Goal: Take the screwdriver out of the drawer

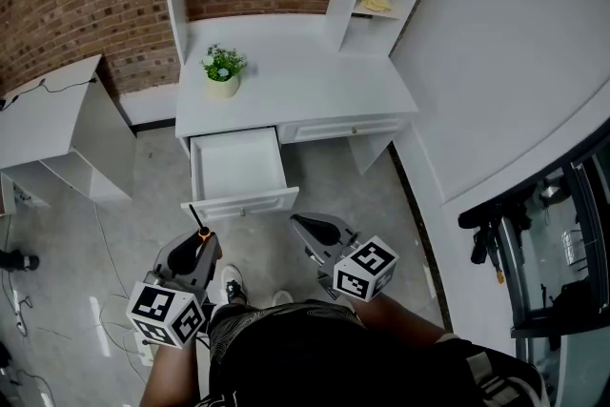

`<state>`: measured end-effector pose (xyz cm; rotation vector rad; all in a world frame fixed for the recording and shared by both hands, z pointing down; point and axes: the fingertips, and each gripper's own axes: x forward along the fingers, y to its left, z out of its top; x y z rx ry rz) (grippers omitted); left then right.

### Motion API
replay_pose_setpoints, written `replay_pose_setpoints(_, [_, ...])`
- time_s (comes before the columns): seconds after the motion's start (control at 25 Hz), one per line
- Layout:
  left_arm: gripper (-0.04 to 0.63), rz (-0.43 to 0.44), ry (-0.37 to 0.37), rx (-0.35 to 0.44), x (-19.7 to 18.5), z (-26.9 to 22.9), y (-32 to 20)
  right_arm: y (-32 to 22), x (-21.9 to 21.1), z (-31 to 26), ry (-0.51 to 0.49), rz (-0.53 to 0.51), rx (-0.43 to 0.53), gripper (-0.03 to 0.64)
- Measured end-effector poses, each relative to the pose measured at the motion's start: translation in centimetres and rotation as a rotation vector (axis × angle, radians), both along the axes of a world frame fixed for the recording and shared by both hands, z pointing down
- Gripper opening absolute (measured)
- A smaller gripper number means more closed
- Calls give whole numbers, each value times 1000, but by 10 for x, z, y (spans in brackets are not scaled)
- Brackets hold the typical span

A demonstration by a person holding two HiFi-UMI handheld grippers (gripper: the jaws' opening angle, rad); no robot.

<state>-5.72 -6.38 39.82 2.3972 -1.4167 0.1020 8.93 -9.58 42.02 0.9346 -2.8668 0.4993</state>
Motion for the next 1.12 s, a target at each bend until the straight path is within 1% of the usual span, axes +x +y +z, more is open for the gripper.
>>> replay_pose_setpoints(0.56, [80,3,-9,1,3,-2,8,7,3,2,2,-3,-1,4])
replay_pose_setpoints(1.12, [78,11,-9,8,5,-3,2,4,4,6,9,2,-12,3])
